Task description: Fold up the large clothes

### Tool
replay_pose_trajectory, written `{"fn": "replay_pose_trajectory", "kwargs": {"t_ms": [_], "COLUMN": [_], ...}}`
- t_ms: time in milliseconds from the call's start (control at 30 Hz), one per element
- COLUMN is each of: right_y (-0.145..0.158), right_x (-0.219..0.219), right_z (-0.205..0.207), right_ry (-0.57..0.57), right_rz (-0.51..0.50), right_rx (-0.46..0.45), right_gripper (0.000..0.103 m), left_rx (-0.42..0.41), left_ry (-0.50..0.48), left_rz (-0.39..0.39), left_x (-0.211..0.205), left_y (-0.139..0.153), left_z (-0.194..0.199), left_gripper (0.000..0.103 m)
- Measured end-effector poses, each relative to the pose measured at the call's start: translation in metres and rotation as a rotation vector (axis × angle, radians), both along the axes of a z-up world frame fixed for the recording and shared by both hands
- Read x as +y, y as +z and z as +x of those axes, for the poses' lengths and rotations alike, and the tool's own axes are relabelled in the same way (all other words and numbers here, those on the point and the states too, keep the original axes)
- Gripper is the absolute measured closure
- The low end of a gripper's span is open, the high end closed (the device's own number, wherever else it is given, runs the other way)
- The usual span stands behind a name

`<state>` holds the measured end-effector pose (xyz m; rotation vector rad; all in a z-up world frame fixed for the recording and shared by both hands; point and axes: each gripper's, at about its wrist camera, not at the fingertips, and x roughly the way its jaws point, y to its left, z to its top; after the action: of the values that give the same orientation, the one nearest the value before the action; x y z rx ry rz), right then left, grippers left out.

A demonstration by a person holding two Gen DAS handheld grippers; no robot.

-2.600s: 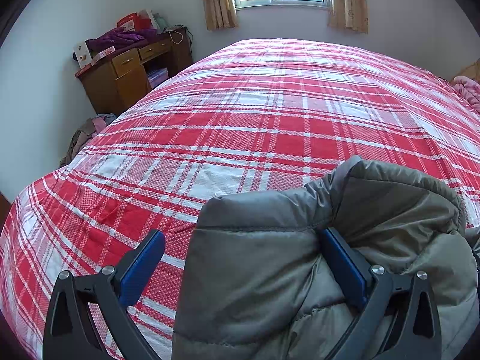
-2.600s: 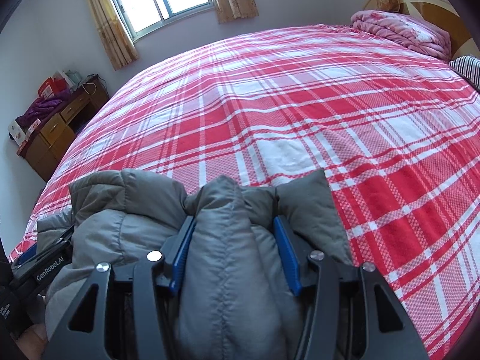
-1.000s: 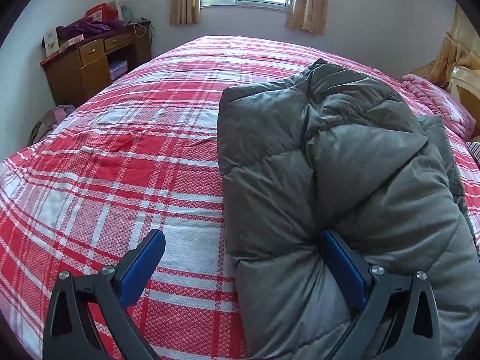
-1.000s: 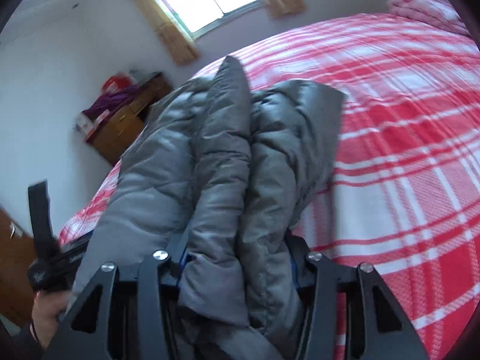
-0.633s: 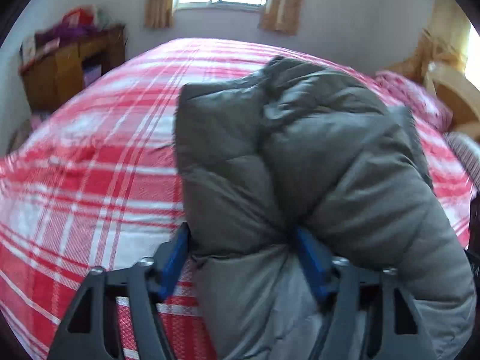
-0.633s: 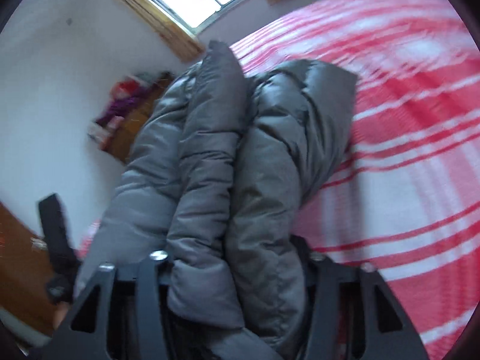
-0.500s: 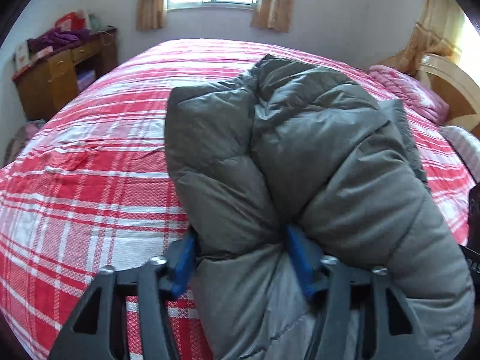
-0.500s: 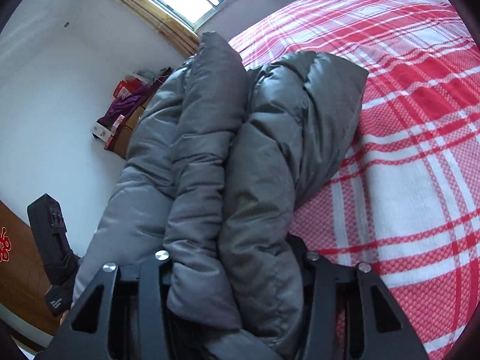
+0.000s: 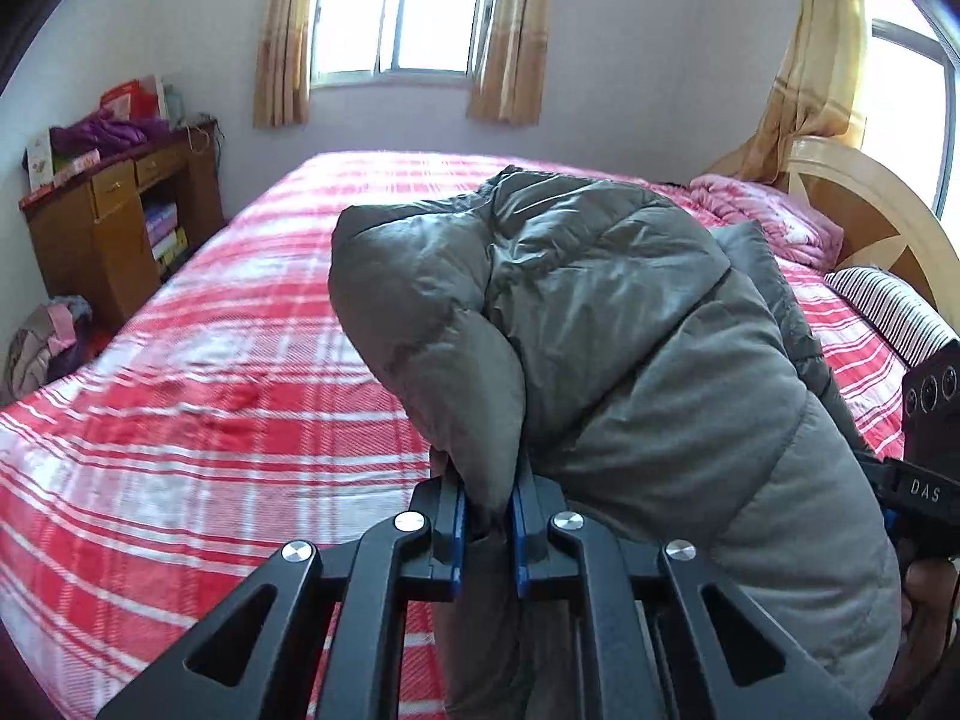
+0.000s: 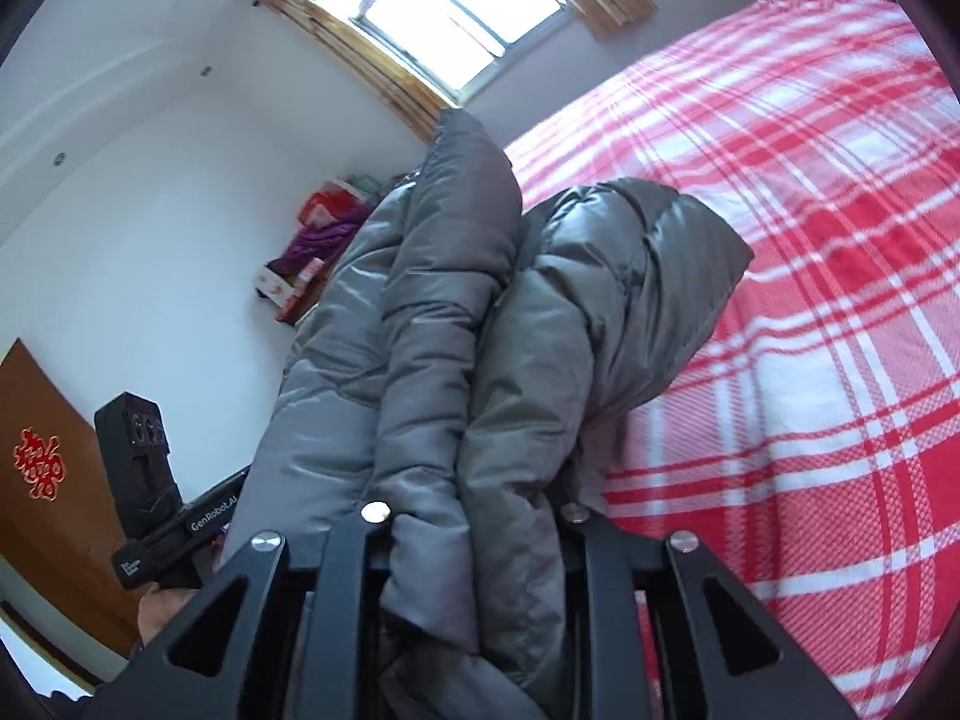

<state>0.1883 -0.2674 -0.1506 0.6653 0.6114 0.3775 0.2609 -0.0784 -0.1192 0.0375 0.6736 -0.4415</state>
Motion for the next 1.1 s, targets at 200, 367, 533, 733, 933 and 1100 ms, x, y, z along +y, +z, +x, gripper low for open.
{"fn": "replay_pose_trajectory", "kwargs": {"t_ms": [200, 367, 533, 733, 933, 1100], "right_y": [0.036, 0.046, 0.043, 0.034, 0.018, 0.011], "right_x": [0.033, 0.063, 0.094, 0.133, 0.167, 0.183], "right_z": [0.0, 0.006, 0.019, 0.027, 0.045, 0.059], "right_ry": [0.051, 0.096, 0.134, 0.173, 0.195, 0.229], "right_rz": [-0.003, -0.029, -0.055, -0.127, -0.224, -0.227], "right_rx": [-0.07, -0.093, -0.082, -0.052, -0.013, -0.003], "right_gripper": [0.079, 0.079, 0.08, 0.08, 0.08, 0.08], "left_rx": [-0.042, -0.06, -0.063, -0.021, 0.014, 0.001], "left_ry": [0.051, 0.109, 0.16, 0.222, 0.271, 0.292], "left_rz": [-0.024, -0.04, -0.043, -0.043, -0.048, -0.048], "left_x": [0.041, 0.077, 0.112, 0.151, 0.186, 0.208], "left_y": [0.023, 0.032, 0.026, 0.002, -0.017, -0.012], "left_z": [-0.017, -0.024, -0.03, -0.025, -0.017, -0.021], "left_gripper": [0.093, 0.093, 0.093, 0.094, 0.094, 0.094]}}
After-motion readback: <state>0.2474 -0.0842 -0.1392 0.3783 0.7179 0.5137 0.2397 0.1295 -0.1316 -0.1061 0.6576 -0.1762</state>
